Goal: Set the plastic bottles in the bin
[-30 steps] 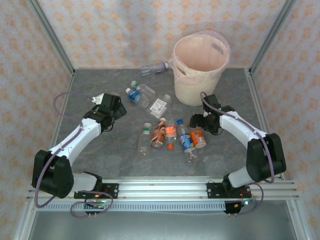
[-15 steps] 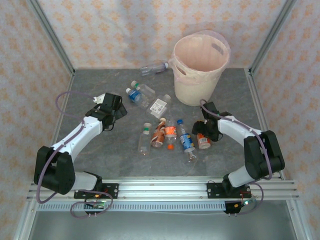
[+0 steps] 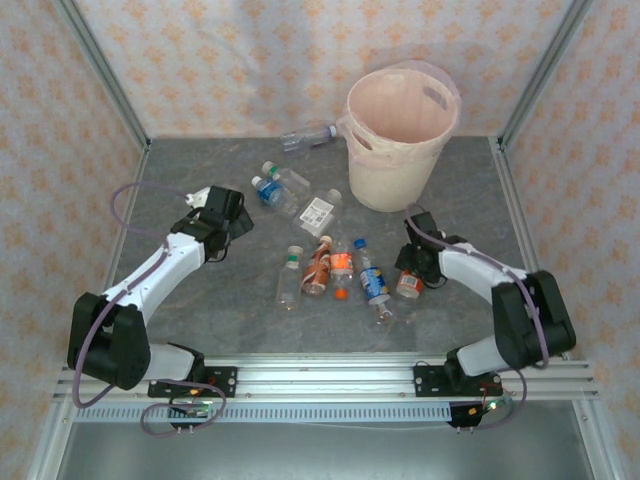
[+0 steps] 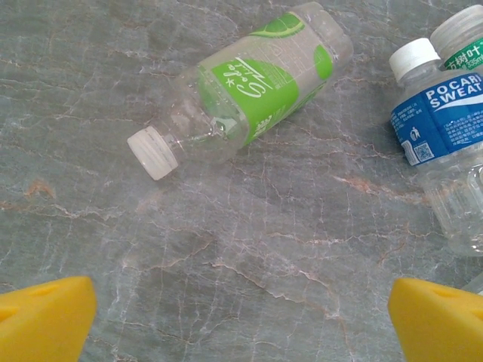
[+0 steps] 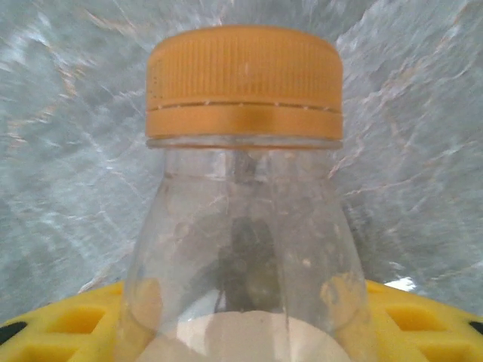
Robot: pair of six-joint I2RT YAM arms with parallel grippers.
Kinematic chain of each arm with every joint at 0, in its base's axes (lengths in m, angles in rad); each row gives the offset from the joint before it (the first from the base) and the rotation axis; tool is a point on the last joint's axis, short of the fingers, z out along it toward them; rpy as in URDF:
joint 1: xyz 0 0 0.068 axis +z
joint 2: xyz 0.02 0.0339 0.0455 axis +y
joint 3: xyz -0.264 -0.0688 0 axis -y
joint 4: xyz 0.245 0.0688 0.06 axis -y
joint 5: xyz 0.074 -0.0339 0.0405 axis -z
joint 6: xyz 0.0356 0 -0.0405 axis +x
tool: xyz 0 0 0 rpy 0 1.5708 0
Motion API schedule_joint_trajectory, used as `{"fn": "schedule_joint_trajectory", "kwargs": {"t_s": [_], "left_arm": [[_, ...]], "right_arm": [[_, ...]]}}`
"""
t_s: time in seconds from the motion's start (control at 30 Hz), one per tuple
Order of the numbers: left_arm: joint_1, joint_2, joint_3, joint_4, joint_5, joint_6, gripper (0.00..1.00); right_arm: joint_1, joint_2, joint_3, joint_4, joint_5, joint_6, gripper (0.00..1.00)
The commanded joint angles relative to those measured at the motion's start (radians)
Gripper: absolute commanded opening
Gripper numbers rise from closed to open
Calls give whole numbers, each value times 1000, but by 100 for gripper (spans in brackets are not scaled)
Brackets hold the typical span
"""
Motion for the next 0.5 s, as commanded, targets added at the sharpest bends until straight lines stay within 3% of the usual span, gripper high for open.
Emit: {"fn": "schedule_joint_trajectory", "kwargs": {"t_s": [0.0, 0.2, 0.47], "left_arm": [[8, -52, -16, 15, -18, 19, 100], [9, -147, -132, 229, 126, 22, 100], [9, -253, -233, 348, 166, -8, 100]], "right_arm": [[0, -142, -5, 79, 72, -6, 54], [3, -352, 19, 319, -11, -44, 52], [11, -304, 208, 600, -71, -56, 49]]}}
